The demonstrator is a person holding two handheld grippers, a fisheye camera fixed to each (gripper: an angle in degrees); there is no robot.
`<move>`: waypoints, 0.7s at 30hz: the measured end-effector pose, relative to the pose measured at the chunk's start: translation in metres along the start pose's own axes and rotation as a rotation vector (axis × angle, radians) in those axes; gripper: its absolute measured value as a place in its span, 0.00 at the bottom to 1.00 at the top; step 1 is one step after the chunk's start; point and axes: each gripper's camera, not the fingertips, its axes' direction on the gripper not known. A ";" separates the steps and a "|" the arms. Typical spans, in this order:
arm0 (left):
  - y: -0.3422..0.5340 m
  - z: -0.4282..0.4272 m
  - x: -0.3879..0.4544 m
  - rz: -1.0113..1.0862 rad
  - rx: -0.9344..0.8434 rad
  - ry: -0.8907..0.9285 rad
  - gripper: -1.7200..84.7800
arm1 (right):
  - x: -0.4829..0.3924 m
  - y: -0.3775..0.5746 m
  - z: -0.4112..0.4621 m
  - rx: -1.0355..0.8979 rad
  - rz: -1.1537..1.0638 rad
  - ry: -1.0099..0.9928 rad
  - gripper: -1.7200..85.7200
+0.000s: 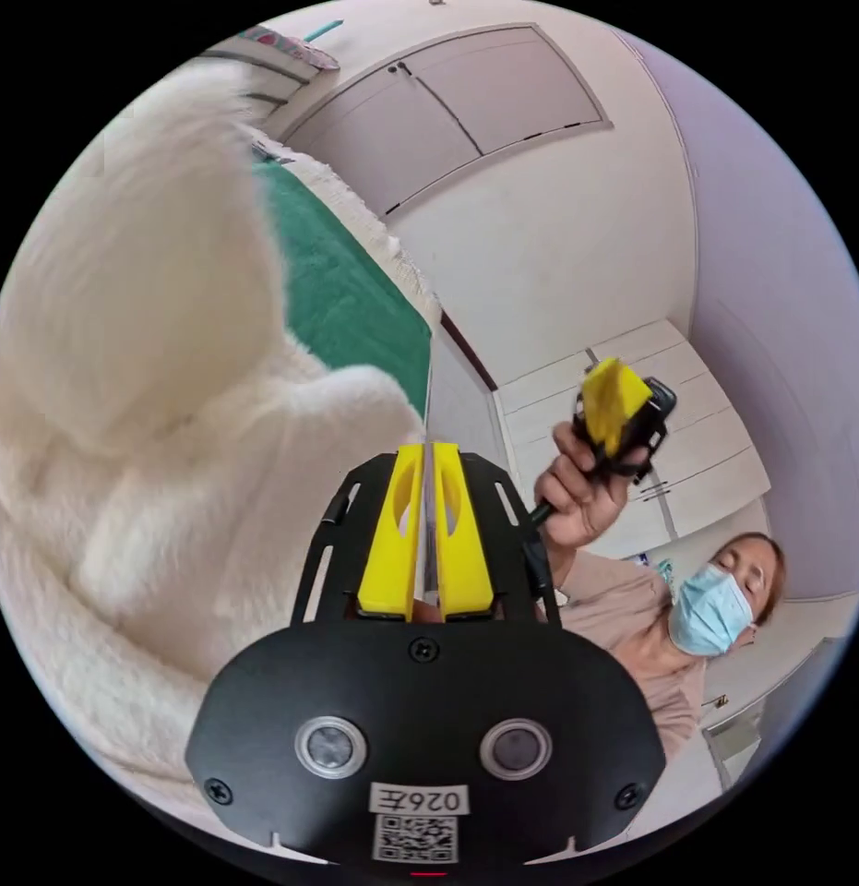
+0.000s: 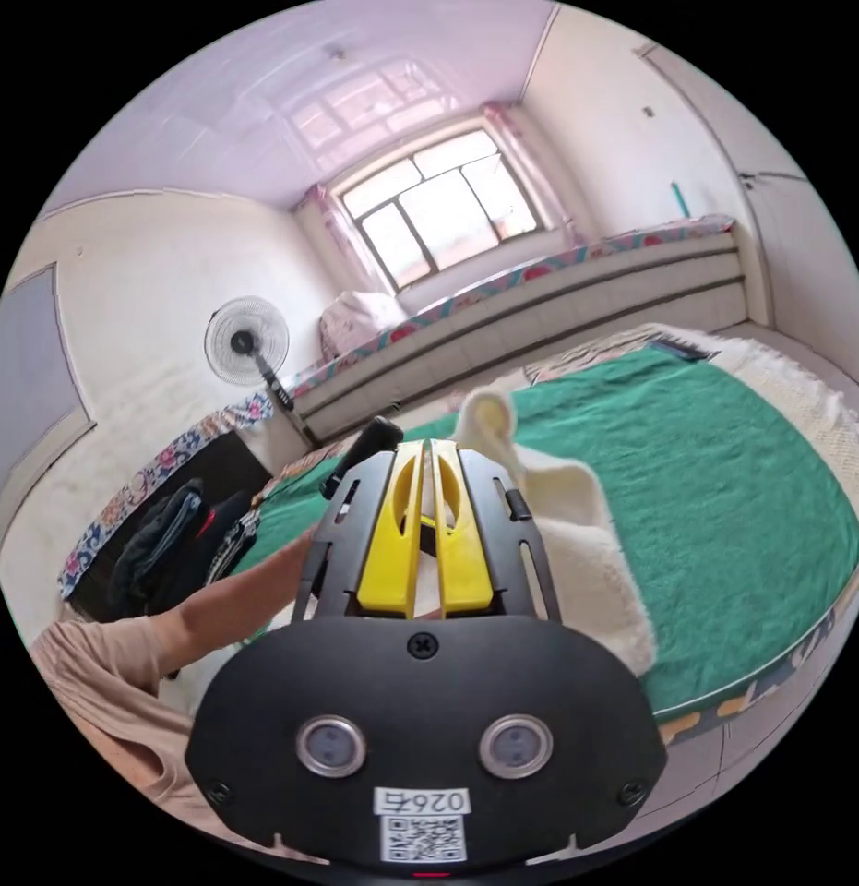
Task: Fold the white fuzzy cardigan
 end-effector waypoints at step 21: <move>0.238 -0.181 -0.003 -0.415 0.492 -0.460 0.12 | 0.095 -0.148 0.125 -0.539 0.307 0.201 0.01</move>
